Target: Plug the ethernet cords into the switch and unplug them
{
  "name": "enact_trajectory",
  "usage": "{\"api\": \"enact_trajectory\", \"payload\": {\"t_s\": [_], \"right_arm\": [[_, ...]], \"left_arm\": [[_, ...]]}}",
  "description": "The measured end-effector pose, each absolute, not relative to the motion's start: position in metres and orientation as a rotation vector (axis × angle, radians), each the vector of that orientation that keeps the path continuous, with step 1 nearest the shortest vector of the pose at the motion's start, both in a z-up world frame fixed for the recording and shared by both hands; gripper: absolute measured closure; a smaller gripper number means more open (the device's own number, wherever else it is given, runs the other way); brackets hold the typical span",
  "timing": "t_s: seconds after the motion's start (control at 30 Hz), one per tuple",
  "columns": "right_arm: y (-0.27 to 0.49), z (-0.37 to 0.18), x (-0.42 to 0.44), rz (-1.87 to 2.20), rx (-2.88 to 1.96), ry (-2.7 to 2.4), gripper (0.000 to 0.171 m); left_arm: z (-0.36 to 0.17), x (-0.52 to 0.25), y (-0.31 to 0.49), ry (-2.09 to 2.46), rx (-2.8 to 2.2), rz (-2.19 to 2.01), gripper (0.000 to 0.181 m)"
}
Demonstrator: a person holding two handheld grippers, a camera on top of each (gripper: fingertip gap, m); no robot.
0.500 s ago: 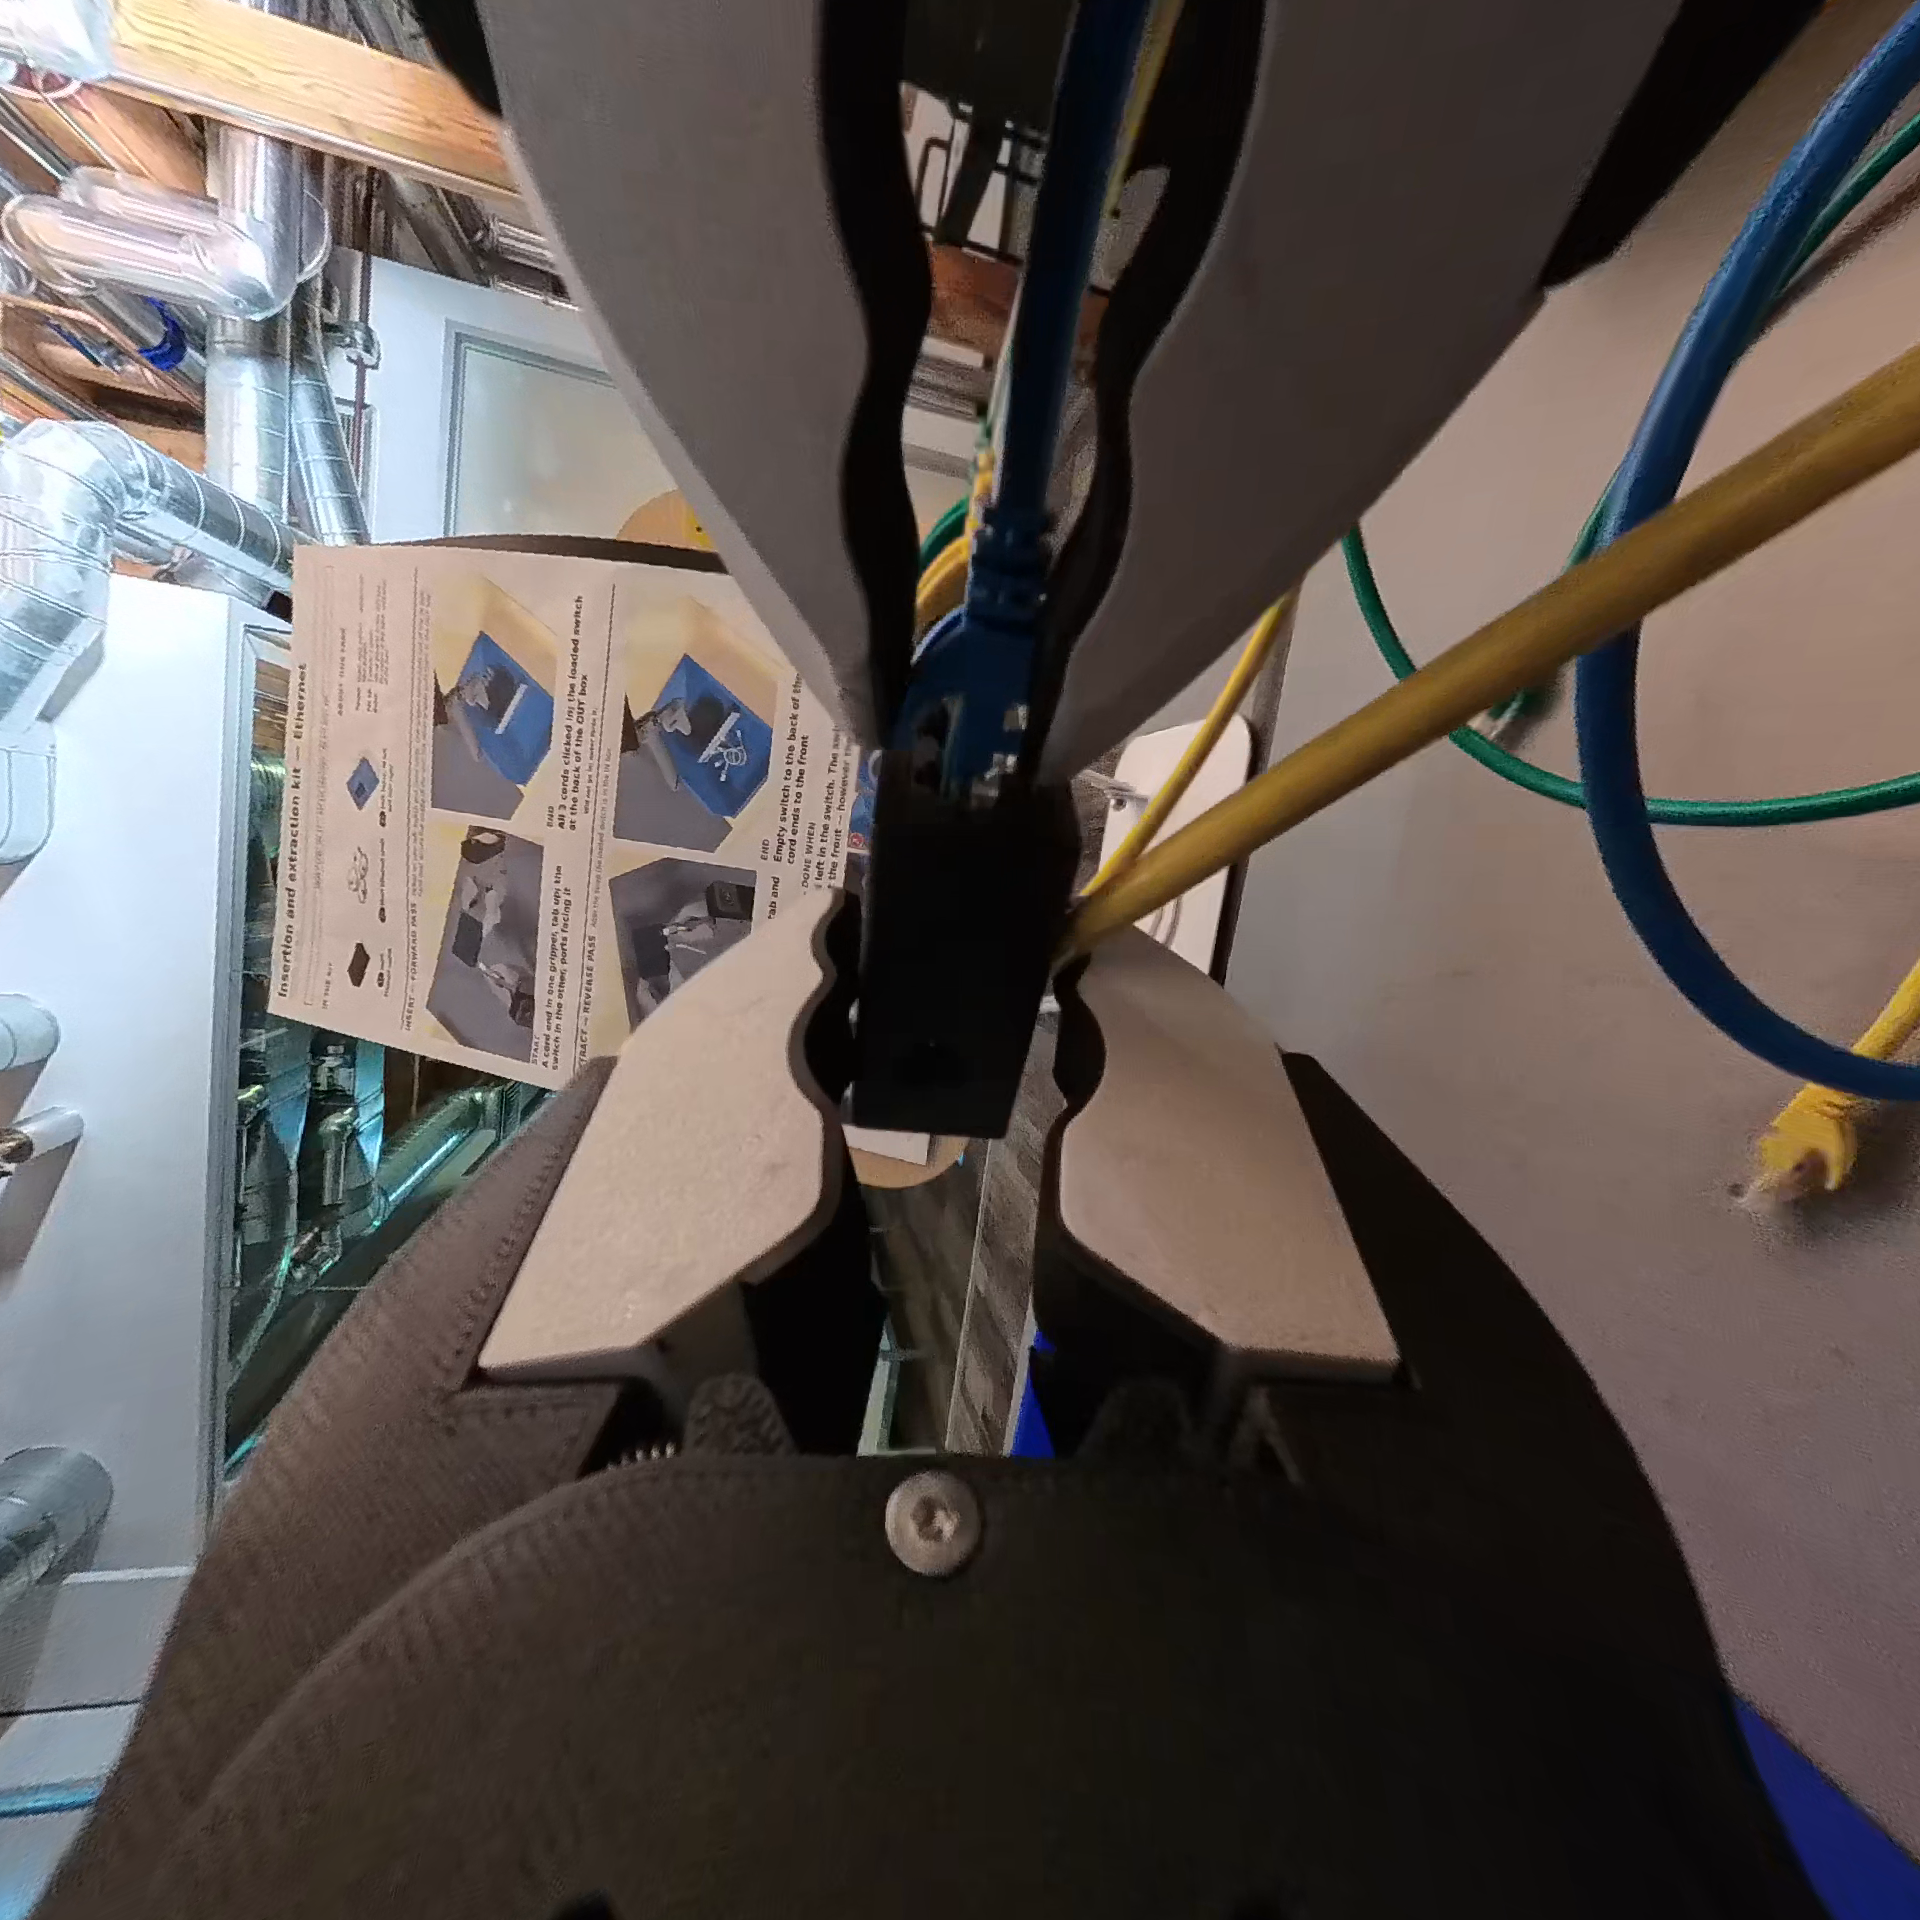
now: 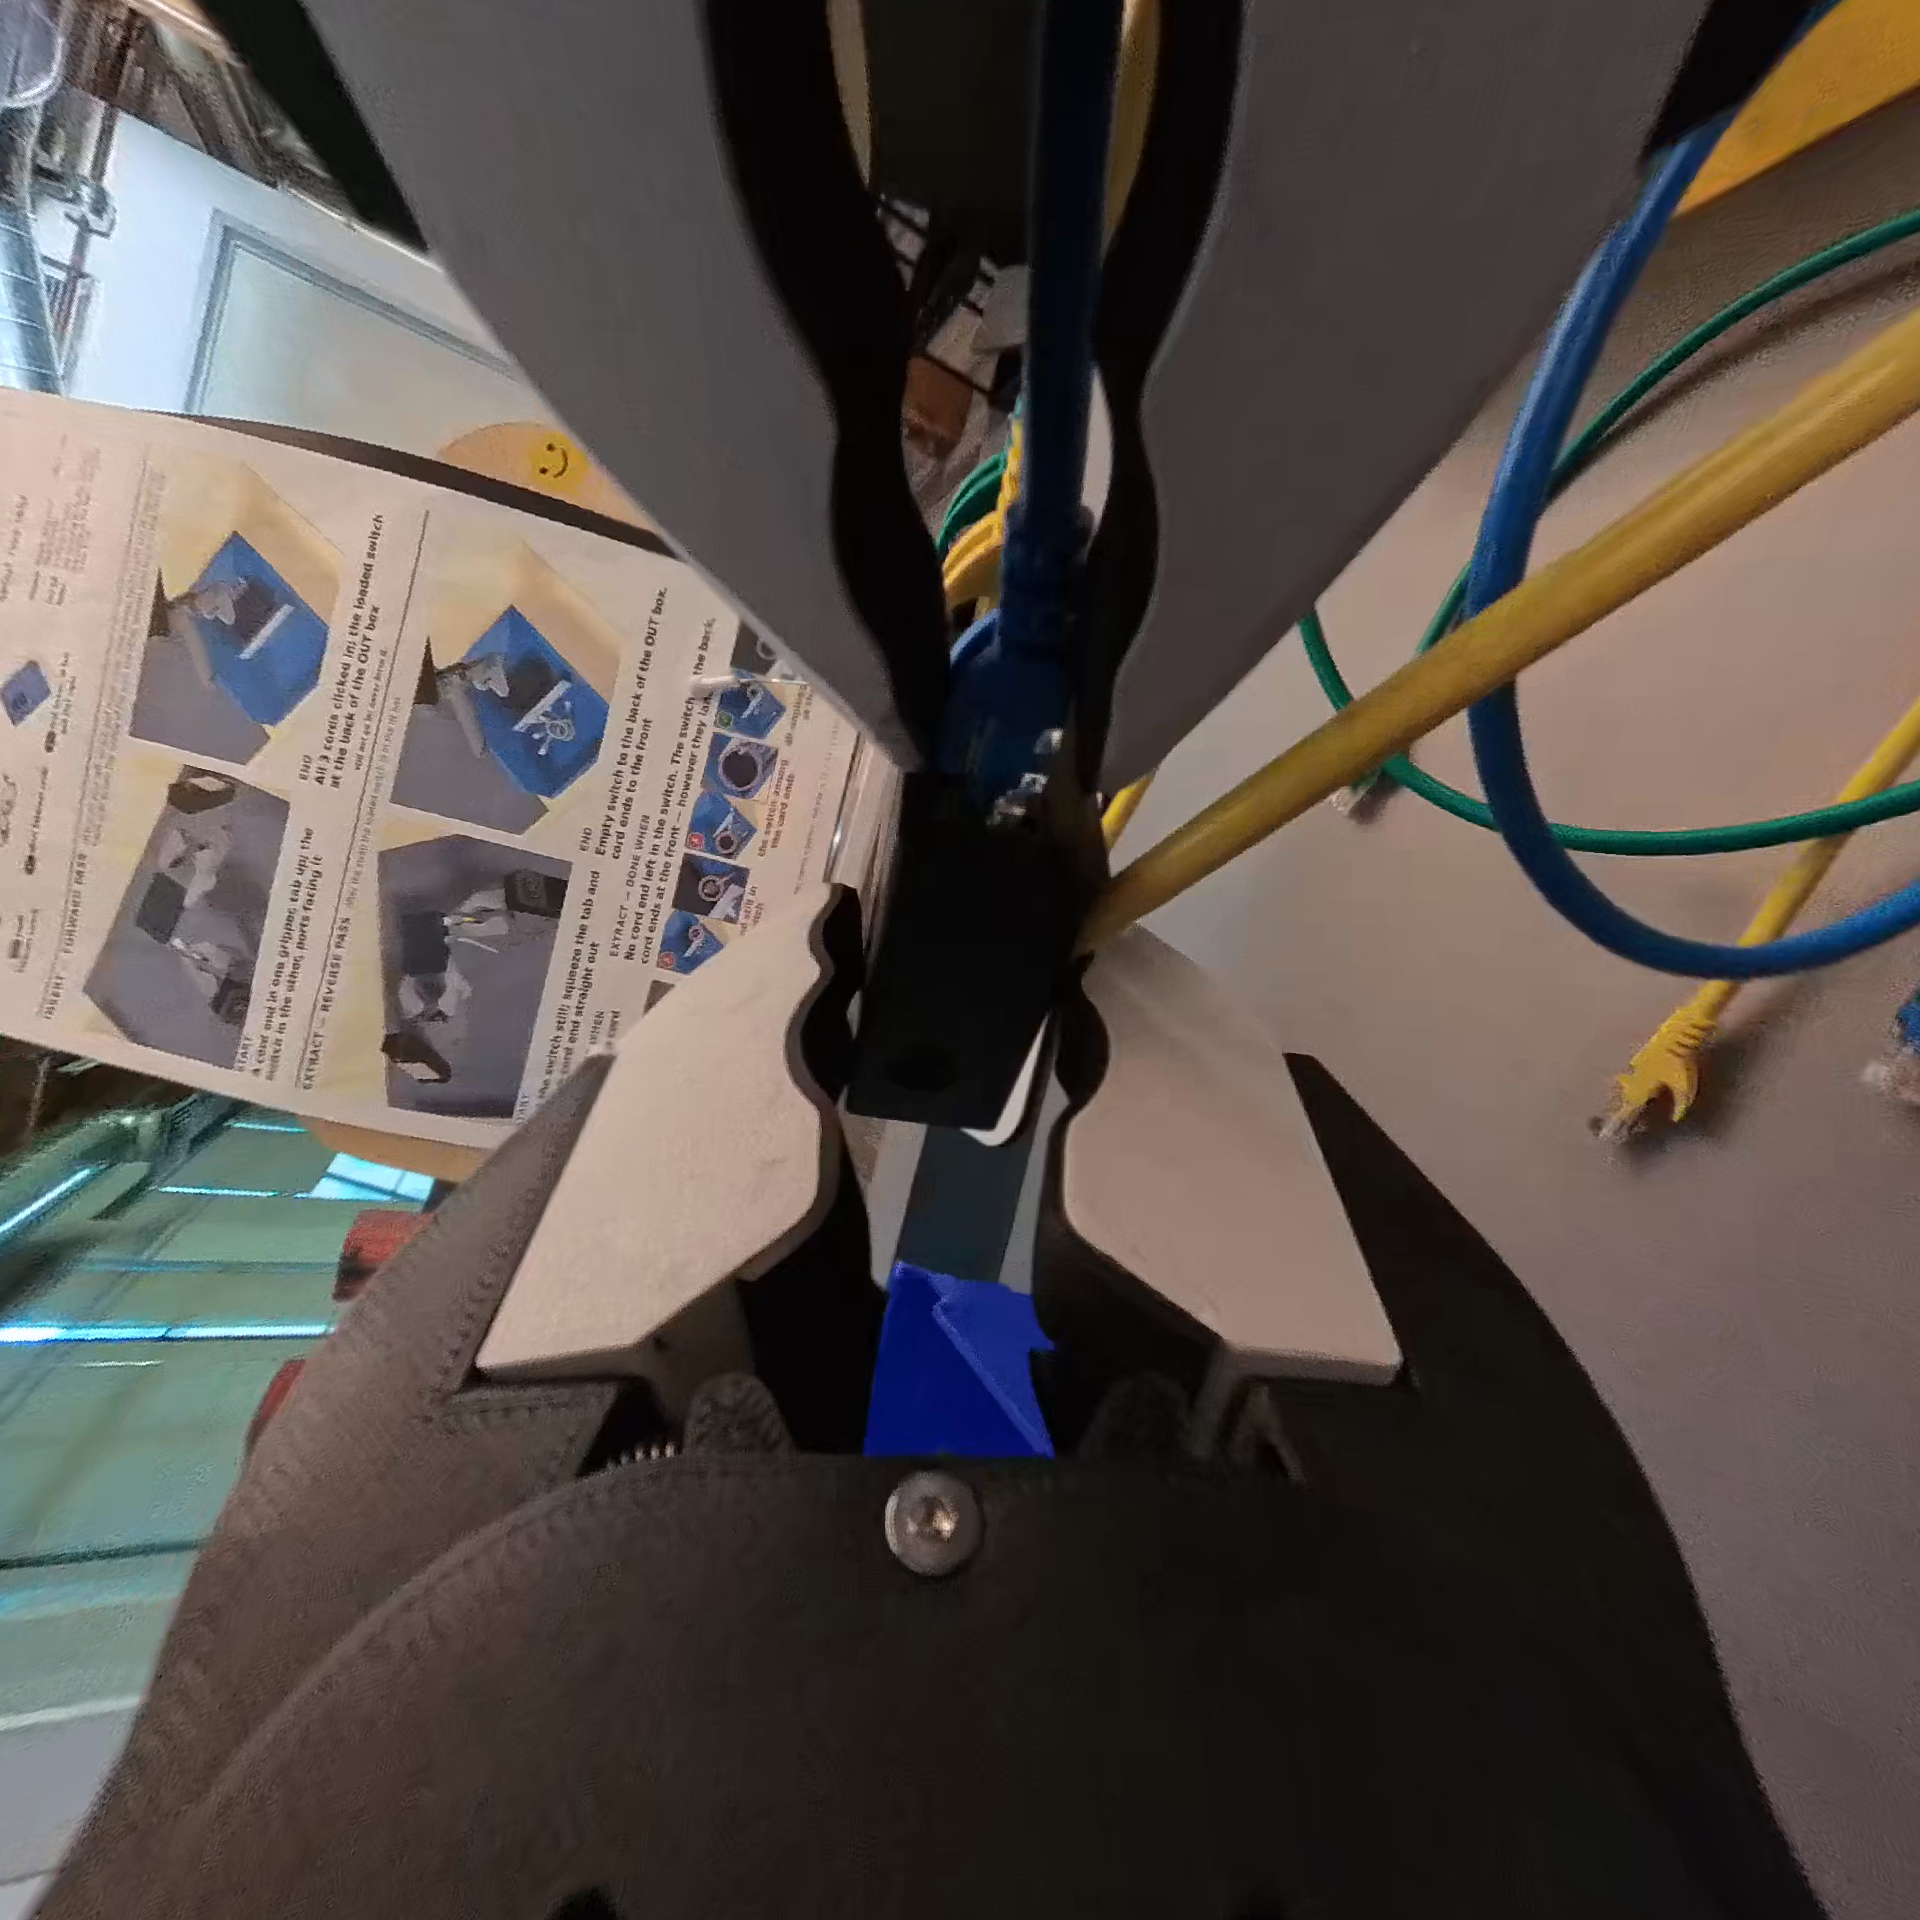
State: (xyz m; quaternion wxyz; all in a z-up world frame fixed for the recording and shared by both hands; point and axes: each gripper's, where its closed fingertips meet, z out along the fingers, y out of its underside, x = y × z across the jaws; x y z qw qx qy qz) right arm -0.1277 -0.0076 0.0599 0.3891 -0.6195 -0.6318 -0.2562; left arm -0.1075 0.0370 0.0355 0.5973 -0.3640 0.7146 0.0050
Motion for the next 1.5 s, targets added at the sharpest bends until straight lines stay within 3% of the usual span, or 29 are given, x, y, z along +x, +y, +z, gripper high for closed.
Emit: {"api": "enact_trajectory", "payload": {"t_s": [0.07,0.13,0.17,0.2,0.33,0.47,0.87,0.97,1.13,1.33,1.4,1.5], "right_arm": [[-0.013,0.062,-0.127,-0.631,-1.619,-1.641,0.155],[-0.047,0.042,-0.149,-0.314,-1.727,-1.751,0.158],[-0.044,0.035,-0.141,-0.461,-1.717,-1.772,0.156],[-0.038,0.037,-0.127,-0.659,-1.654,-1.768,0.156],[-0.052,0.073,-0.140,-0.346,-1.625,-1.512,0.156],[-0.054,0.080,-0.124,-0.307,-1.686,-1.319,0.156],[-0.092,-0.047,-0.078,-0.405,-1.869,-0.909,0.156],[-0.090,-0.052,-0.060,-0.430,-1.890,-0.789,0.151],[-0.088,-0.070,-0.063,-0.234,-2.043,-0.767,0.123],[-0.115,0.024,-0.113,0.005,-1.652,-0.926,0.124],[-0.111,0.070,-0.111,-0.131,-1.495,-0.915,0.136],[-0.094,0.117,-0.110,-0.512,-1.316,-1.022,0.137]], "left_arm": [[0.037,-0.108,0.038,1.648,-0.856,0.005,0.145],[0.054,-0.127,0.078,1.491,-0.961,0.160,0.146],[0.063,-0.142,0.092,1.458,-1.027,0.117,0.147],[0.070,-0.154,0.096,1.461,-1.073,0.014,0.148],[0.106,-0.186,0.091,1.367,-1.043,-0.091,0.148],[0.106,-0.186,0.085,1.391,-1.045,-0.116,0.148],[0.087,-0.176,0.092,1.444,-1.068,-0.074,0.148],[0.085,-0.170,0.082,1.474,-1.038,-0.073,0.148],[0.075,-0.156,0.068,1.537,-0.978,-0.065,0.148],[0.071,-0.147,0.053,1.577,-0.885,-0.075,0.148],[0.073,-0.144,0.045,1.577,-0.839,-0.071,0.148],[0.079,-0.140,0.029,1.574,-0.754,-0.056,0.148]]}}
